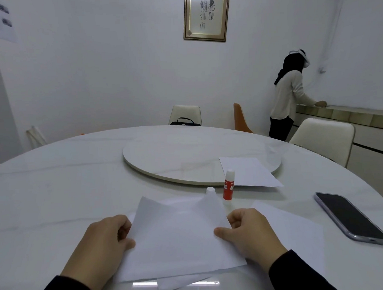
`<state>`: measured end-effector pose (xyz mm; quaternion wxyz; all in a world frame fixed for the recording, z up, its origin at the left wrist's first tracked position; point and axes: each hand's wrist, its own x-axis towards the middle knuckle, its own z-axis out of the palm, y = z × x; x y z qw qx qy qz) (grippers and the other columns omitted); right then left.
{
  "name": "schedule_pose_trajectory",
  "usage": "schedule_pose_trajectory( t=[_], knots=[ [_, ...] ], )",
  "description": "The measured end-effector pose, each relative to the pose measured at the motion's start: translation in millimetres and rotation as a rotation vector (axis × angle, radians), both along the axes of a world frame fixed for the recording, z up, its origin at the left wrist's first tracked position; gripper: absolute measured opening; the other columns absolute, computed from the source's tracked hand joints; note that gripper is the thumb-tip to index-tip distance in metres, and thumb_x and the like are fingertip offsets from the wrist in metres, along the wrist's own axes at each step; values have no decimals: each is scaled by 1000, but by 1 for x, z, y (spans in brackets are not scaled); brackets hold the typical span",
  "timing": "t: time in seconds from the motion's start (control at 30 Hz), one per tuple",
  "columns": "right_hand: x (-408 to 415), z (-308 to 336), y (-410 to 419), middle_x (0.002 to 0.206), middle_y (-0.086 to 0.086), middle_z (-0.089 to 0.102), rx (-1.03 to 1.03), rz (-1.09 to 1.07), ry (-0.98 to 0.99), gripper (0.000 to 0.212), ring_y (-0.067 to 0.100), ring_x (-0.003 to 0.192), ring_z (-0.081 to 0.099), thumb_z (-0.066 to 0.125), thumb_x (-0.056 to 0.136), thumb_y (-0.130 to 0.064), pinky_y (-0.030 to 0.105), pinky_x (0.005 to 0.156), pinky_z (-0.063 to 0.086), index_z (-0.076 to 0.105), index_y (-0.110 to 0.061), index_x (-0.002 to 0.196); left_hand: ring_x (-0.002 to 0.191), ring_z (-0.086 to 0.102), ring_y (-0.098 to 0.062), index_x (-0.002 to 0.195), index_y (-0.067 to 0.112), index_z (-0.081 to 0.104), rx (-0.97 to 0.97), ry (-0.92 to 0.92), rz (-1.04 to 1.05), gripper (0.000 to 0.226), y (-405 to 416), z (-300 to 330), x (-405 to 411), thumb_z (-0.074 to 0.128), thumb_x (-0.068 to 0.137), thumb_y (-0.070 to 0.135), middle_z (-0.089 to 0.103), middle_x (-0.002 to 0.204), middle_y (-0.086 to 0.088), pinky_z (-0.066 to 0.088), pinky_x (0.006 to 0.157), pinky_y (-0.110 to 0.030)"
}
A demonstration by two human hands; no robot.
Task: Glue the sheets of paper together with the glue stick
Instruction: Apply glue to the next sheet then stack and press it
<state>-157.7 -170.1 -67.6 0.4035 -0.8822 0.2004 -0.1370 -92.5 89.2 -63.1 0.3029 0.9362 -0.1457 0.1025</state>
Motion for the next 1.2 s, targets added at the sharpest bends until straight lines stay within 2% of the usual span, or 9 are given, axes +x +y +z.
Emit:
schedule_pose_trajectory(
  t=[0.13, 0.2, 0.27, 0.37, 0.47, 0.63, 0.87, 1.03, 1.2],
  knots=[
    [-1, -1, 2, 58, -7, 59, -69, -3, -16, 21, 6, 54, 53, 77, 64, -32, 12, 48, 38, 64, -16, 63, 68, 54, -11, 66, 22, 52, 36, -6, 16, 22, -2, -1, 0, 72, 75, 18, 59, 69, 4, 35, 57, -19],
    [-1, -2, 4, 62, -8, 58, -129, -9, -13, 19, 5, 56, 52, 75, 65, -32, 12, 50, 39, 63, -17, 66, 83, 56, -13, 88, 26, 55, 78, -5, 56, 17, -3, -2, -1, 69, 79, 25, 60, 88, 7, 40, 69, -22],
    [-4, 0, 8, 74, -11, 58, -202, -26, 8, 23, 4, 65, 53, 73, 68, -35, 12, 56, 41, 62, -22, 82, 106, 50, -16, 122, 25, 46, 176, 12, 86, 43, -3, -5, 0, 63, 83, 32, 54, 113, 5, 42, 88, -26],
    [-6, 1, 16, 106, -7, 56, -485, -45, -85, 52, 13, 96, 56, 67, 74, -41, 21, 80, 45, 49, -25, 121, 124, 36, -21, 139, 21, 24, 354, -50, 123, 57, -11, 0, 0, 49, 90, 36, 37, 136, 2, 38, 98, -31],
    [7, 9, 34, 124, -1, 53, -649, 83, -268, 48, 20, 115, 49, 52, 86, -40, 30, 97, 40, 45, -20, 129, 135, 27, -21, 146, 17, 18, 315, -149, 19, 54, -40, 3, 4, 34, 96, 33, 28, 149, -2, 27, 109, -32],
    [37, -13, 49, 161, 1, 13, -658, 349, 99, 54, 14, 147, 11, 26, 99, -33, 34, 117, 11, 18, -18, 151, 147, 1, -12, 150, 22, 6, 427, -12, -174, 53, -72, -21, 7, 17, 99, 32, 2, 160, 7, 4, 119, -34],
    [44, -24, 35, 162, -3, 0, -629, 414, 229, 59, 11, 148, 0, 19, 99, -43, 29, 117, 2, 7, -23, 153, 147, -4, -13, 150, 22, 0, 463, 60, -165, 57, -62, -29, 16, 15, 97, 39, -6, 160, 5, -1, 118, -34],
    [39, -27, 35, 162, -3, -1, -617, 290, 243, 69, 12, 148, 0, 18, 93, -57, 33, 119, 3, 5, -24, 152, 146, -4, -11, 150, 19, 0, 425, 74, -101, 66, -56, -30, 16, 17, 94, 49, -5, 160, 4, 0, 118, -31],
    [33, -24, 27, 162, -3, -1, -598, 332, 260, 69, 11, 148, 0, 18, 94, -57, 31, 119, 3, 5, -22, 153, 147, -2, -14, 150, 16, 0, 419, 106, -48, 62, -51, -29, 16, 16, 96, 42, -5, 160, 0, 4, 119, -31]
  ],
)
